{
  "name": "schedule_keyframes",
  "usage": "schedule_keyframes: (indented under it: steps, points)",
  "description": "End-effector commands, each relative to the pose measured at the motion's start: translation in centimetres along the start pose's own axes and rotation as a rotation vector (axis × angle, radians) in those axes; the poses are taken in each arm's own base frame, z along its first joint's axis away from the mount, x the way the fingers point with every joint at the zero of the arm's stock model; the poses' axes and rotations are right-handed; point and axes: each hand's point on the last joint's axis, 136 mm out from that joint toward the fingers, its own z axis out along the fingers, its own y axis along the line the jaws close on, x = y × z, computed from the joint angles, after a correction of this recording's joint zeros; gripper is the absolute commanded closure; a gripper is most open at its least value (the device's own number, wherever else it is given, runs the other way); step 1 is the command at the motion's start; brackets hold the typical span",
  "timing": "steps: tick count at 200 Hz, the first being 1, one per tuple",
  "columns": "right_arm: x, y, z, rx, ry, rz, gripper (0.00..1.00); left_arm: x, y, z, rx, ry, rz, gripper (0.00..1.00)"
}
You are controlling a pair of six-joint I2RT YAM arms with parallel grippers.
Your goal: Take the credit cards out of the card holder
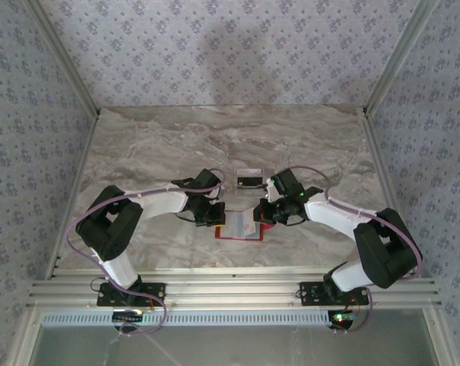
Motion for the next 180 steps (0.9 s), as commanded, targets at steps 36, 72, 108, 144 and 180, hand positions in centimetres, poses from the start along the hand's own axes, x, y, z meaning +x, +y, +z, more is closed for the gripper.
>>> schedule_keyframes:
  steps: [36,72,108,144,180]
  points:
    - [-2.1,1.3,-4.2,0.058,-0.077,-0.198,1.00,-0.1,-0.6,-0.7,-0.016,-0.002,-0.001,0.91]
    - [-2.9,1.7,-5.7,0.110,-0.089,-0.358,1.00,-0.4,-0.9,-1.3,-0.013,-0.019,0.007,0.88]
    - [-3.8,0.9,-6.9,0.231,-0.086,-0.634,1.00,-0.4,-1.0,-1.9,-0.014,-0.034,0.010,0.87]
    - [-4.2,0.8,-7.9,0.304,-0.021,-0.883,1.00,-0.2,-0.6,-2.1,-0.027,-0.039,0.015,0.87]
    - [-5.0,0.8,-9.2,0.375,0.060,-1.081,1.00,0.0,-0.2,-1.9,-0.033,-0.038,0.011,0.86]
